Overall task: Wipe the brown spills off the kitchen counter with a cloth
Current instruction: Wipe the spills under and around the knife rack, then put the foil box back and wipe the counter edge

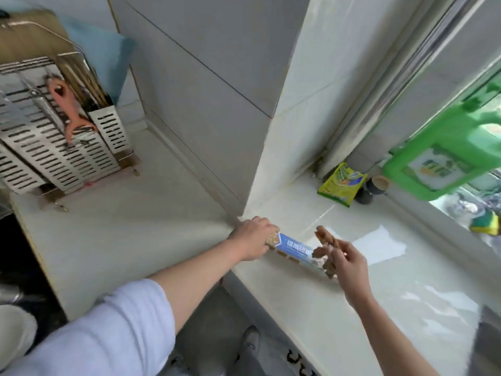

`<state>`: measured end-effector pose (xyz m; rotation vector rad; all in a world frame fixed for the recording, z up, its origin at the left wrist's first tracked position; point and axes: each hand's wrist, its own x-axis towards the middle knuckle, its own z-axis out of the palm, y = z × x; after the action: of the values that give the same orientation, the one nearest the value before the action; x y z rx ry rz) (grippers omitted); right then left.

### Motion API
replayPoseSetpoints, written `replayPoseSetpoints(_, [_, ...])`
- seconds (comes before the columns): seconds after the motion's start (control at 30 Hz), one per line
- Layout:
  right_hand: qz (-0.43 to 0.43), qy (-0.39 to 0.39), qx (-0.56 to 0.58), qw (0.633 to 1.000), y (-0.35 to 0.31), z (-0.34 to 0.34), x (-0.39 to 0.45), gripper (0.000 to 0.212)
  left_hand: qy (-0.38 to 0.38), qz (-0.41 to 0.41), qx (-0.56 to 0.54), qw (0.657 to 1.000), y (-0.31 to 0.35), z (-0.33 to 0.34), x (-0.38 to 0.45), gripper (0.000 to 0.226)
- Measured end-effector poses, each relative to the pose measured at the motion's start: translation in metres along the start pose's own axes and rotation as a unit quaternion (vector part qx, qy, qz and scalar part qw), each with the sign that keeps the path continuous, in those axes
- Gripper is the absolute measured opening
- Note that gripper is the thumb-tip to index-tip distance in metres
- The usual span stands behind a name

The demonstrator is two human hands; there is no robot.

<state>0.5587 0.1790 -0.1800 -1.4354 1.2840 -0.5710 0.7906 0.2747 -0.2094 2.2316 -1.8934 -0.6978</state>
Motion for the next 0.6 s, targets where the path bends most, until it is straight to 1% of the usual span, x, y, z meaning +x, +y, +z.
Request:
replayPoseSetpoints(0.1, [0.048, 0.039, 0.04, 0.997, 0.011, -0.037, 0.017, 0.014, -0.043, 0.01, 0.064, 0.997, 0.03, 0.011, 0.045, 0.06])
replayPoseSetpoints(0.17, [0.078, 0.057, 0.048, 0.994, 0.019, -0.052, 0.021, 0.015, -0.083, 0.003, 0.108, 0.991, 0.034, 0.022, 0.06, 0.062])
replayPoseSetpoints(0.23, [0.104, 0.057, 0.064, 0.991, 0.031, -0.065, 0.023, 0.013, -0.106, -0.011, 0.131, 0.986, 0.037, 0.031, 0.069, 0.059])
replayPoseSetpoints(0.37, [0.128, 0.008, 0.1, 0.987, 0.044, -0.066, 0.023, 0.012, -0.082, -0.027, 0.115, 0.99, 0.037, 0.037, 0.065, 0.04])
replayPoseSetpoints(0.47, [0.154, -0.005, 0.119, 0.981, 0.049, -0.064, 0.026, 0.012, -0.082, -0.021, 0.09, 0.992, 0.03, 0.039, 0.047, 0.04])
replayPoseSetpoints(0.6, [0.165, -0.077, 0.113, 0.977, 0.042, -0.043, 0.025, 0.02, -0.079, -0.019, 0.084, 0.993, -0.004, 0.032, 0.013, 0.046])
